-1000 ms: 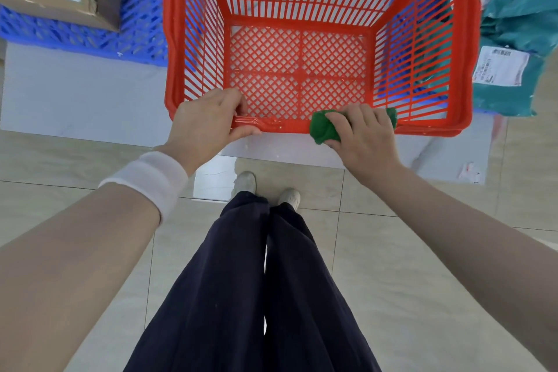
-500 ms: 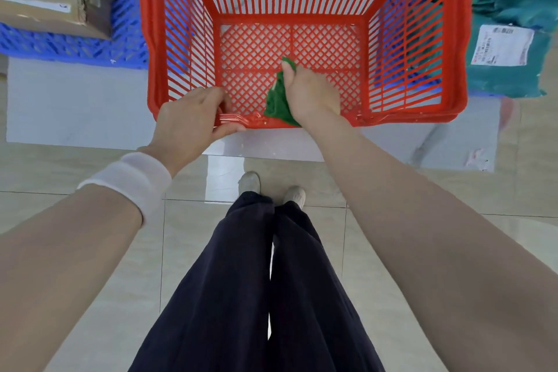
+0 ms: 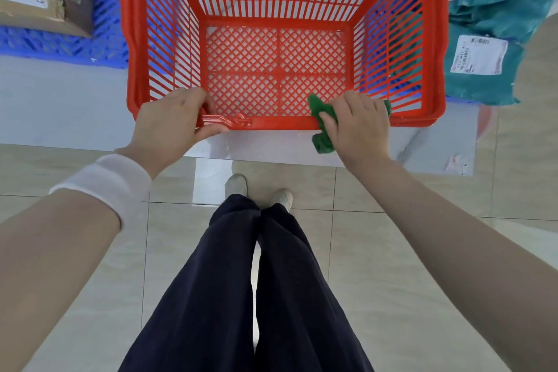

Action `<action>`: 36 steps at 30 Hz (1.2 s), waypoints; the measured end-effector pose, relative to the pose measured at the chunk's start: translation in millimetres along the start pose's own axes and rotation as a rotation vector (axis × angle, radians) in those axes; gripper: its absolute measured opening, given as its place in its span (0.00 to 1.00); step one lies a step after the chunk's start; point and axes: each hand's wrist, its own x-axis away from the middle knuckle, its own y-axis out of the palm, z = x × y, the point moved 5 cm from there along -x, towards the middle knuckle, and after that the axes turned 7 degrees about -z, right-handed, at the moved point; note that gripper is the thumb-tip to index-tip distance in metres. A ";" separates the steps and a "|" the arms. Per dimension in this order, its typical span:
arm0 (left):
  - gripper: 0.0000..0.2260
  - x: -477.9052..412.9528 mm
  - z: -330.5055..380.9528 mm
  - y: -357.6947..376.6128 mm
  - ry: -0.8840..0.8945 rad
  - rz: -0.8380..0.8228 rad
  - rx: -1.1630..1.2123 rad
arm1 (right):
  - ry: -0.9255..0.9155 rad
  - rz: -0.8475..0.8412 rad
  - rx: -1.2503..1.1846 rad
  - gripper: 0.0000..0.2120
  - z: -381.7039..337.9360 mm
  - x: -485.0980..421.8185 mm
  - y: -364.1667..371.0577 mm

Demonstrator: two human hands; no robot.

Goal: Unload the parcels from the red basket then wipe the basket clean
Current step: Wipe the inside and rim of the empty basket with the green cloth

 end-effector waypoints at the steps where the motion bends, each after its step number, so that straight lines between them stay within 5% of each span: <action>1: 0.22 0.3 0.1 0.5 0.002 0.001 -0.006 | 0.054 0.021 0.013 0.15 -3.0 -7.0 0.3; 4: 0.22 0.6 1.2 -0.2 0.004 0.016 -0.015 | 0.209 0.006 -0.046 0.19 -5.7 -20.4 -12.8; 8: 0.28 5.8 5.0 1.8 0.025 0.034 -0.008 | 0.308 -0.301 -0.175 0.23 -9.6 -37.1 -7.1; 10: 0.31 19.1 9.5 2.6 -0.095 0.176 0.059 | 0.291 -0.400 -0.291 0.23 -11.2 -42.2 -10.5; 14: 0.42 55.2 22.9 8.8 -0.773 0.379 0.795 | 0.177 -0.475 -0.622 0.19 3.1 -35.1 -20.0; 16: 0.36 55.3 42.5 19.3 -1.040 0.232 1.340 | 0.155 -0.489 -0.578 0.18 12.9 -29.9 -27.8; 18: 0.19 40.2 58.8 22.2 -1.097 0.106 1.836 | 0.141 -0.602 -0.438 0.21 11.4 -29.1 -24.9; 21: 0.08 15.9 58.0 17.4 -1.053 0.217 2.161 | 0.128 -0.881 -0.323 0.27 -3.2 -37.5 -8.9; 26: 0.10 11.4 58.6 23.8 -1.196 0.102 2.075 | 0.068 -1.260 -0.400 0.27 -33.0 -65.9 10.1; 31: 0.11 13.0 56.0 24.5 -1.284 0.131 2.155 | -0.022 -1.428 -0.795 0.24 -98.0 -81.4 11.3; 36: 0.13 15.4 55.8 22.1 -1.302 0.118 2.215 | -0.119 -1.529 -0.774 0.23 -67.6 -70.5 11.7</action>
